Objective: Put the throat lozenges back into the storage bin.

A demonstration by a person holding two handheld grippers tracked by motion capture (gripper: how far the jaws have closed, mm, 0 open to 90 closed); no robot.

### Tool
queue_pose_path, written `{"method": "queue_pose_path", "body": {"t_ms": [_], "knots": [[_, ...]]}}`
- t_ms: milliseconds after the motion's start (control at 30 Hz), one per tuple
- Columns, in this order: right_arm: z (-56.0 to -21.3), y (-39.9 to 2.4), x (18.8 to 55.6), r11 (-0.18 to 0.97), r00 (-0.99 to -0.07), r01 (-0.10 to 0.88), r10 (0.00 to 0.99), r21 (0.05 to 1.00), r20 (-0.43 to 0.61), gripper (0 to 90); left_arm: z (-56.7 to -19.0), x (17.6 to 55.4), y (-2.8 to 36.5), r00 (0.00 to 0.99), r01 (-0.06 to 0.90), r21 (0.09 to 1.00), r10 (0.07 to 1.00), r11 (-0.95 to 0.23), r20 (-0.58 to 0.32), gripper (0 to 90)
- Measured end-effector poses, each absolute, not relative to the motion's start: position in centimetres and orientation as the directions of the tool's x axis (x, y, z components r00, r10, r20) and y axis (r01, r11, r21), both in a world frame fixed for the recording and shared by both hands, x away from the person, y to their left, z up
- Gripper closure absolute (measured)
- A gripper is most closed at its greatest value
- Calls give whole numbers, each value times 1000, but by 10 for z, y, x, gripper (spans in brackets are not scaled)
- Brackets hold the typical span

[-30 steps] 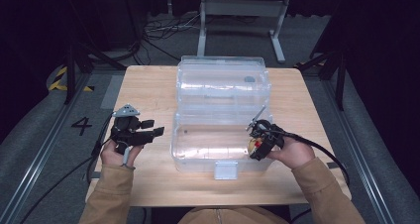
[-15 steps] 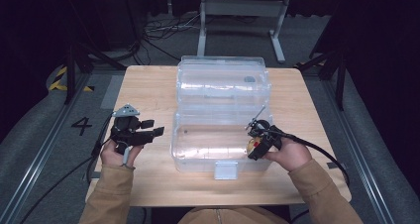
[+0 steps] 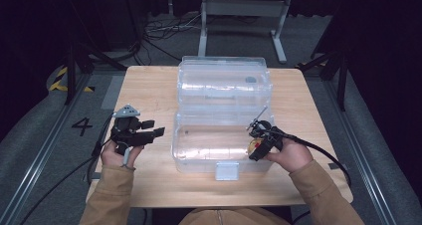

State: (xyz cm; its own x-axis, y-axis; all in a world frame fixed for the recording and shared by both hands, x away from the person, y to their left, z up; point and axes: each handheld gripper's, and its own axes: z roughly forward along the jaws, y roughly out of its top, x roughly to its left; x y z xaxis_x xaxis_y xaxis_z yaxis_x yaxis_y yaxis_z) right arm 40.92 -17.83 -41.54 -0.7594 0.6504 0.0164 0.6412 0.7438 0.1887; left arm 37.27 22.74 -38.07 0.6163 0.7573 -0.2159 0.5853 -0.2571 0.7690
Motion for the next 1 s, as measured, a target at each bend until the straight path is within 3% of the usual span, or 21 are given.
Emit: {"method": "queue_pose_path", "body": {"t_ms": [500, 667, 1000], "knots": [[-415, -179, 409, 744, -760, 642, 650, 184, 25, 200, -381, 373, 228, 617, 584, 770, 757, -257, -216, 467], [-414, -179, 410, 741, -759, 642, 650, 195, 28, 136, -381, 372, 227, 613, 588, 768, 760, -254, -217, 467], [-411, -181, 409, 746, -765, 633, 644, 206, 17, 142, -381, 373, 228, 617, 583, 772, 757, -255, -215, 466]]}}
